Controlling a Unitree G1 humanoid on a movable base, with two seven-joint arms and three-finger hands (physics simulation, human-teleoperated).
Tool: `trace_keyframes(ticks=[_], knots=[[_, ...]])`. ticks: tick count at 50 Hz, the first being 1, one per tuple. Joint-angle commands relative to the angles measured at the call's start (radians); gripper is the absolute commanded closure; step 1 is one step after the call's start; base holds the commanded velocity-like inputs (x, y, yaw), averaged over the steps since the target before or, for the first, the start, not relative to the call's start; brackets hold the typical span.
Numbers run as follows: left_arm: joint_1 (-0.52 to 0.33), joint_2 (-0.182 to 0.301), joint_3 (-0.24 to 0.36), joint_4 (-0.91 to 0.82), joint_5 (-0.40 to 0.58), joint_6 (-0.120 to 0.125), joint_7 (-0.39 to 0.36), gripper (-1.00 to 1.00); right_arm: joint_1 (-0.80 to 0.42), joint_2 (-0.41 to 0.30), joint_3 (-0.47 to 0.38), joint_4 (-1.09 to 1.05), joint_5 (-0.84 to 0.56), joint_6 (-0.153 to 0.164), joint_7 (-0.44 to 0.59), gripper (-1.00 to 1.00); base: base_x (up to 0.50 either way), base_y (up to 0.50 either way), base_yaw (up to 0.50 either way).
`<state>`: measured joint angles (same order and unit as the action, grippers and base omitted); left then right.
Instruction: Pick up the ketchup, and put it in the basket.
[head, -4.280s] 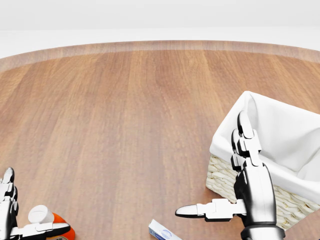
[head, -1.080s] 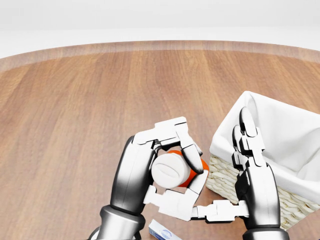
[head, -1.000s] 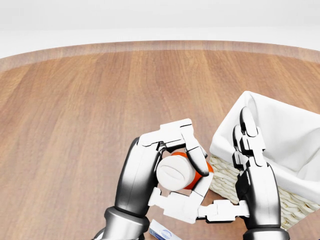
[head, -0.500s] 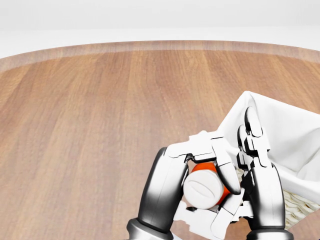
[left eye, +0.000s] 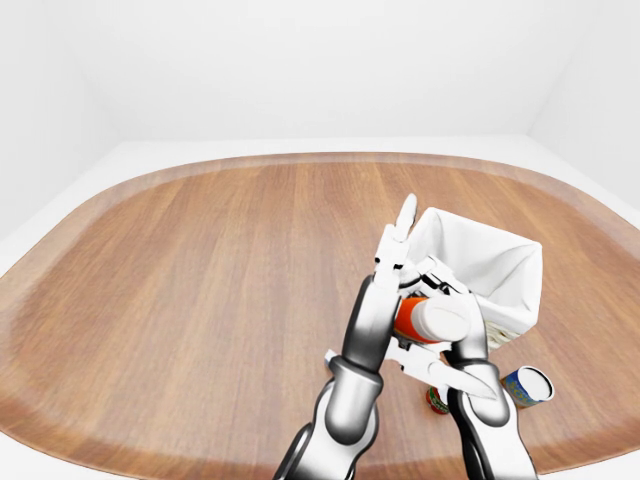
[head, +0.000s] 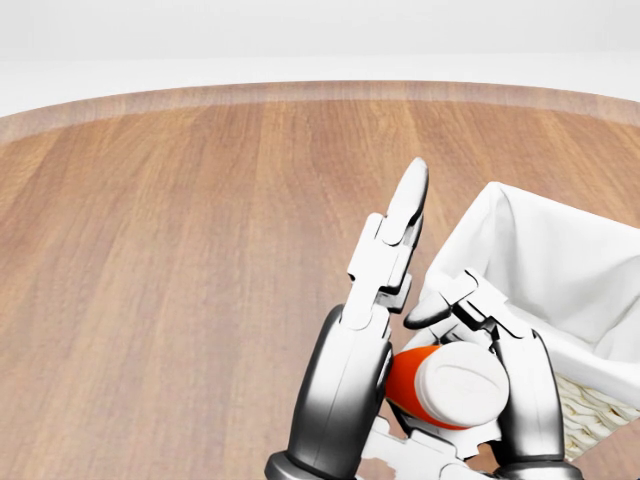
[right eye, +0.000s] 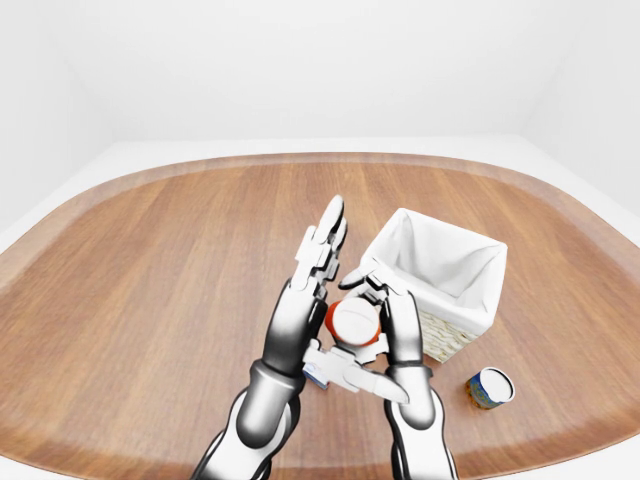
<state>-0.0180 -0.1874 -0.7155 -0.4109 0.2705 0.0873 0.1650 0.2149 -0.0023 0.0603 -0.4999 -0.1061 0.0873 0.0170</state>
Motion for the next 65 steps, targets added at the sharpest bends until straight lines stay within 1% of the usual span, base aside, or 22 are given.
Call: trace_keyframes(ticks=[1,11,16,21,23,29,30,34,36,39,40,42,43,47,50,51,52,53,54,55,64,65], knots=[[0.003,0.005,-0.013,-0.009,-0.009,0.000,0.004,-1.00,-0.007,0.002,0.004,0.007,-0.004,0.000,-0.047,1.00,0.00,0.00,0.00],[0.012,0.024,-0.004,-0.058,-0.004,0.000,-0.006,-1.00,-0.006,0.001,0.003,0.006,-0.003,0.000,-0.050,1.00,0.00,0.00,0.00],[0.032,0.067,0.011,-0.150,0.005,0.000,-0.025,-1.00,-0.008,0.002,0.001,0.007,-0.003,0.000,-0.050,1.00,0.00,0.00,0.00],[0.062,0.121,0.063,-0.239,-0.011,0.000,-0.048,-1.00,-0.007,0.002,0.001,0.009,-0.004,0.000,-0.051,1.00,0.00,0.00,0.00],[0.074,0.142,0.091,-0.269,-0.013,0.000,-0.056,-1.00,-0.006,0.002,0.002,0.007,-0.005,0.000,-0.051,1.00,0.00,0.00,0.00],[0.118,0.202,0.221,-0.357,-0.040,0.000,-0.093,-1.00,-0.006,0.001,0.003,0.002,-0.007,0.000,-0.053,1.00,0.00,0.00,0.00],[0.130,0.209,0.273,-0.363,-0.069,0.000,-0.105,-1.00,-0.006,0.001,0.001,0.001,-0.006,0.000,-0.053,1.00,0.00,0.00,0.00],[0.154,0.223,0.380,-0.349,-0.113,0.000,-0.135,-1.00,-0.009,0.001,-0.001,0.010,-0.008,0.000,-0.054,1.00,0.00,0.00,0.00],[0.166,0.224,0.435,-0.337,-0.136,0.000,-0.151,-1.00,-0.009,0.002,-0.002,0.008,-0.009,0.000,-0.054,1.00,0.00,0.00,0.00],[0.191,0.226,0.480,-0.316,-0.151,0.000,-0.169,-1.00,-0.011,0.002,0.000,0.014,-0.012,0.000,-0.056,1.00,0.00,0.00,0.00],[0.204,0.227,0.508,-0.301,-0.163,0.000,-0.175,-1.00,-0.013,0.002,0.000,0.022,-0.013,0.000,-0.056,1.00,0.00,0.00,0.00],[0.208,0.223,0.521,-0.289,-0.165,0.000,-0.179,-1.00,-0.013,0.002,0.000,0.023,-0.014,0.000,-0.057,1.00,0.00,0.00,0.00],[0.211,0.220,0.555,-0.245,-0.188,0.000,-0.185,-1.00,-0.011,0.002,0.001,0.020,-0.015,0.000,-0.056,1.00,0.00,0.00,0.00],[0.231,0.216,0.612,-0.128,-0.205,0.000,-0.206,-1.00,-0.009,0.002,0.001,0.019,-0.015,0.000,-0.056,1.00,0.00,0.00,0.00],[0.241,0.210,0.638,-0.088,-0.213,0.000,-0.220,-1.00,-0.009,0.002,0.002,0.017,-0.017,0.000,-0.056,1.00,0.00,0.00,0.00],[0.246,0.210,0.651,-0.049,-0.218,-0.032,-0.225,-1.00,-0.008,0.002,0.002,0.018,-0.017,0.000,-0.056,1.00,0.00,0.00,0.00],[0.249,0.208,0.660,-0.022,-0.219,-0.055,-0.227,-1.00,-0.008,0.001,0.002,0.019,-0.018,0.000,-0.056,1.00,0.00,0.00,0.00],[0.246,0.207,0.663,-0.017,-0.215,-0.058,-0.229,-1.00,-0.008,0.002,0.002,0.019,-0.017,0.000,-0.056,1.00,0.00,0.00,0.00],[0.237,0.202,0.668,-0.038,-0.218,-0.030,-0.229,-1.00,-0.008,0.002,0.003,0.017,-0.017,0.000,-0.056,1.00,0.00,0.00,0.00],[0.240,0.201,0.668,-0.050,-0.218,-0.026,-0.232,-1.00,-0.007,0.002,0.005,0.019,-0.020,0.000,-0.056,1.00,0.00,0.00,0.00],[0.218,0.197,0.696,-0.023,-0.220,-0.024,-0.238,-1.00,-0.008,0.001,0.002,0.018,-0.018,0.000,-0.054,1.00,0.00,0.00,0.00],[0.222,0.197,0.695,-0.021,-0.213,-0.029,-0.238,-1.00,-0.009,0.001,0.004,0.021,-0.020,0.000,-0.054,1.00,0.00,0.00,0.00]])
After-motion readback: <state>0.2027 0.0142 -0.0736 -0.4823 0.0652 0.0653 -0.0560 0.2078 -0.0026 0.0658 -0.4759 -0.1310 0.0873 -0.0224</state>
